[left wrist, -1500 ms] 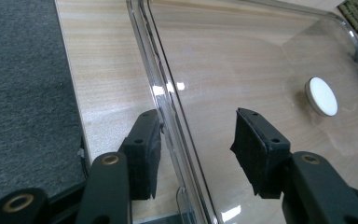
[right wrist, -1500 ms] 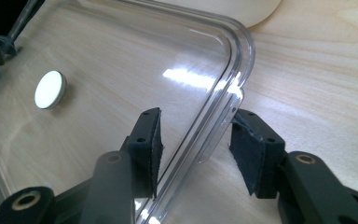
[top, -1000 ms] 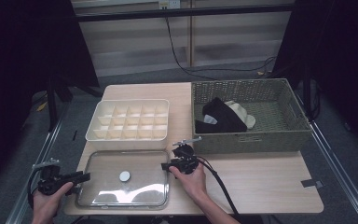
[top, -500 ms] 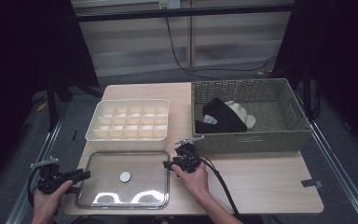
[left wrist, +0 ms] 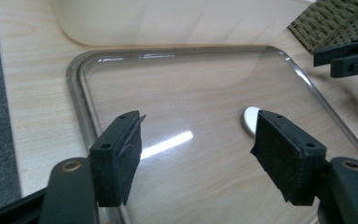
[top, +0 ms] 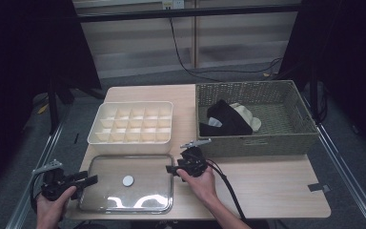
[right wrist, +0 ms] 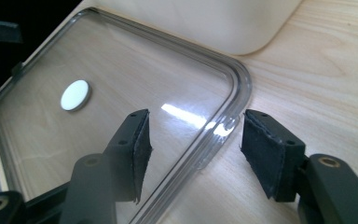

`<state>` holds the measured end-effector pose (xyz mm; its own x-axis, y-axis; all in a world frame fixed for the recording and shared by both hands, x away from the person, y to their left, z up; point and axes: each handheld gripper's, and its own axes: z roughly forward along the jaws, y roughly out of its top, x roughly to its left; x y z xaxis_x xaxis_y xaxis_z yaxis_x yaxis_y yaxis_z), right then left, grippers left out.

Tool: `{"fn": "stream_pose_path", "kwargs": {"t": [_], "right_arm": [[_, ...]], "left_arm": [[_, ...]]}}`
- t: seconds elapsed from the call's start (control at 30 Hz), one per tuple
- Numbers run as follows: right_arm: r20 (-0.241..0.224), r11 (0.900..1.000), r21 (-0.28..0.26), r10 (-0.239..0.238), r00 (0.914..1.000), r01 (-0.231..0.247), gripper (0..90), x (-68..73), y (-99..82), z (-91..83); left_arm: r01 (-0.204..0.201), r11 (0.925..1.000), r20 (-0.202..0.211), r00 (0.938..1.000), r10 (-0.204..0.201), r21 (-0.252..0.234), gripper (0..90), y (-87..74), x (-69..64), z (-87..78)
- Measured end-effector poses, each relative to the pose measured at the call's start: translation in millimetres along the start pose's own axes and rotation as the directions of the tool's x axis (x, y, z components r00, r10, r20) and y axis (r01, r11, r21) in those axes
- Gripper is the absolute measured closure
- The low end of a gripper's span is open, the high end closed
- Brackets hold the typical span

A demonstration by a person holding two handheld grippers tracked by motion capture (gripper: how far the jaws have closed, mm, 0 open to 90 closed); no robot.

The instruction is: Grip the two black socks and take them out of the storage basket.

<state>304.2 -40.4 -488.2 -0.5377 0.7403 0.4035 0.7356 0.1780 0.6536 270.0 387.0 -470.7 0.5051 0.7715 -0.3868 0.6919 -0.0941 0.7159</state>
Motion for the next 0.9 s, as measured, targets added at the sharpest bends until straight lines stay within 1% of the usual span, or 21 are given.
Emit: {"fn": "stream_pose_path", "kwargs": {"t": [0.07,0.1,0.13,0.2,0.23,0.3,0.37,0.43,0.47,0.5,0.53,0.6,0.63,0.7,0.83,0.87,0.9], "right_arm": [[-0.002,0.9999,-0.001,-0.015,0.9999,0.015,42.1,0.2,0.9,-0.8],[-0.004,0.9997,-0.002,-0.022,0.9997,0.022,42.0,0.4,1.4,-1.3],[-0.015,0.9995,-0.006,-0.032,0.9994,0.032,42.0,0.2,1.6,-2.0],[-0.020,0.9990,-0.017,-0.041,0.9990,0.041,41.0,1.0,1.9,-4.0],[-0.023,0.9986,-0.021,-0.048,0.9986,0.048,41.0,1.0,2.0,-5.1],[-0.024,0.9989,-0.021,-0.043,0.9988,0.043,41.0,2.0,2.4,-8.1],[-0.034,0.9983,-0.023,-0.054,0.9979,0.054,41.0,1.7,2.9,-10.4],[-0.034,0.9977,-0.024,-0.064,0.9974,0.063,41.3,2.8,3.3,-13.0],[-0.039,0.9976,-0.027,-0.066,0.9971,0.065,41.4,3.7,3.4,-14.5],[-0.045,0.9968,-0.029,-0.076,0.9961,0.074,41.7,3.8,3.1,-15.7],[-0.041,0.9964,-0.027,-0.082,0.9958,0.081,42.3,4.4,2.8,-17.4],[-0.040,0.9964,-0.022,-0.083,0.9957,0.082,42.4,5.3,2.5,-19.7],[-0.039,0.9953,-0.023,-0.095,0.9947,0.094,42.5,5.2,2.6,-20.9],[-0.043,0.9950,-0.021,-0.099,0.9942,0.098,42.7,5.1,3.3,-24.2],[-0.048,0.9945,-0.045,-0.097,0.9941,0.095,42.3,3.2,5.3,-33.8],[-0.048,0.9950,-0.048,-0.090,0.9948,0.088,42.3,3.2,5.8,-35.8],[-0.046,0.9945,-0.051,-0.094,0.9945,0.092,42.3,2.4,6.6,-38.4]], "left_arm": [[-0.008,1.0000,0.007,0.9999,0.008,-0.005,31.2,1.7,-4.0,0.3],[-0.019,0.9998,0.011,0.9998,0.019,-0.005,30.6,2.6,-5.6,0.6],[-0.025,0.9997,0.012,0.9996,0.025,-0.005,30.1,3.2,-7.9,1.3],[-0.030,0.9995,0.009,0.9995,0.031,-0.011,29.0,4.0,-12.9,2.9],[-0.035,0.9993,0.019,0.9992,0.035,-0.012,28.7,4.4,-14.8,3.6],[-0.033,0.9992,0.027,0.9991,0.034,-0.023,27.6,5.1,-19.5,5.3],[-0.044,0.9986,0.035,0.9984,0.045,-0.028,27.0,5.8,-24.5,7.0],[-0.057,0.9978,0.035,0.9977,0.058,-0.034,26.2,6.9,-29.3,8.6],[-0.056,0.9977,0.041,0.9975,0.058,-0.039,25.8,7.3,-32.2,9.8],[-0.066,0.9969,0.042,0.9968,0.068,-0.044,25.8,7.6,-35.5,11.3],[-0.064,0.9969,0.048,0.9967,0.066,-0.046,25.7,7.8,-37.8,12.6],[-0.076,0.9962,0.054,0.9955,0.078,-0.042,25.7,8.2,-43.9,16.0],[-0.083,0.9957,0.056,0.9948,0.086,-0.041,25.7,8.5,-46.9,17.5],[-0.084,0.9954,0.072,0.9936,0.087,-0.045,25.7,8.8,-52.5,20.7],[-0.098,0.9936,0.072,0.9922,0.102,-0.056,25.7,10.4,-62.3,25.7],[-0.098,0.9934,0.069,0.9924,0.102,-0.059,25.7,11.1,-64.3,27.0],[-0.095,0.9934,0.071,0.9925,0.100,-0.064,25.7,11.6,-66.2,28.3]]}}
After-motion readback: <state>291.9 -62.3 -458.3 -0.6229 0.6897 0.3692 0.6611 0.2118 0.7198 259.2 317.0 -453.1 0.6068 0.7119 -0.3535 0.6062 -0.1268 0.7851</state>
